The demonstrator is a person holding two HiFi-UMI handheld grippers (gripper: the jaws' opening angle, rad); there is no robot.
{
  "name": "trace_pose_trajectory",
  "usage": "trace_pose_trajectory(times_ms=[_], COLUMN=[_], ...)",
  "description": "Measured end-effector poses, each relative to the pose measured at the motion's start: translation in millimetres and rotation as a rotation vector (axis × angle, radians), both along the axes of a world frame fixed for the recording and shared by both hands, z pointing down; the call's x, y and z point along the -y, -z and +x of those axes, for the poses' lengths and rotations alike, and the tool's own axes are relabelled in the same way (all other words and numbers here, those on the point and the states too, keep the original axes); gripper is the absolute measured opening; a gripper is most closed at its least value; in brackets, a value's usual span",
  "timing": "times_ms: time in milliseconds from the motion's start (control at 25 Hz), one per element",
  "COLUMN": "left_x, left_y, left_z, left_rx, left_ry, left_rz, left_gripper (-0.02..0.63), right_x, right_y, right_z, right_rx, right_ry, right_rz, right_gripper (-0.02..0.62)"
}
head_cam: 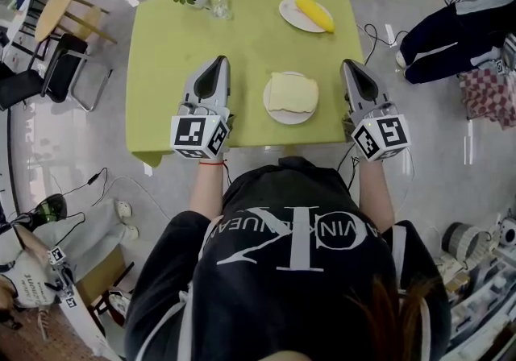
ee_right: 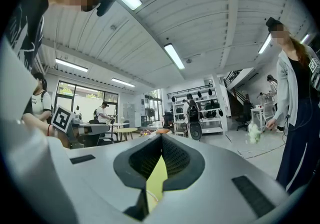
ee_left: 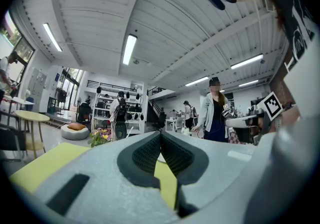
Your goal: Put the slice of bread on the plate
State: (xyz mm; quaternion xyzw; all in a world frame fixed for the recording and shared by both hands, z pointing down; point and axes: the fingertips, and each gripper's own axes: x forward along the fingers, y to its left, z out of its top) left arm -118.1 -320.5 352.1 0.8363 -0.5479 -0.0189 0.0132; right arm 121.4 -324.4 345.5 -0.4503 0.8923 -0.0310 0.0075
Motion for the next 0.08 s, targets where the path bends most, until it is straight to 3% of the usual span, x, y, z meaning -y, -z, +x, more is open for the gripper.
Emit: trace_pose_trajectory(times_ms=[80], left_x=[-0.8], left_y=[-1.2], left_z=[0.7], left_rx=[0.001], left_ry=[0.003], left_rz=[-0.005], left_gripper=[0.011], right_x=[-1.1], right_y=[-1.9], right_z=[0.4], right_rx=[-0.006], right_ry=[0.008], right_rz=[-0.002], right_gripper=[0.002])
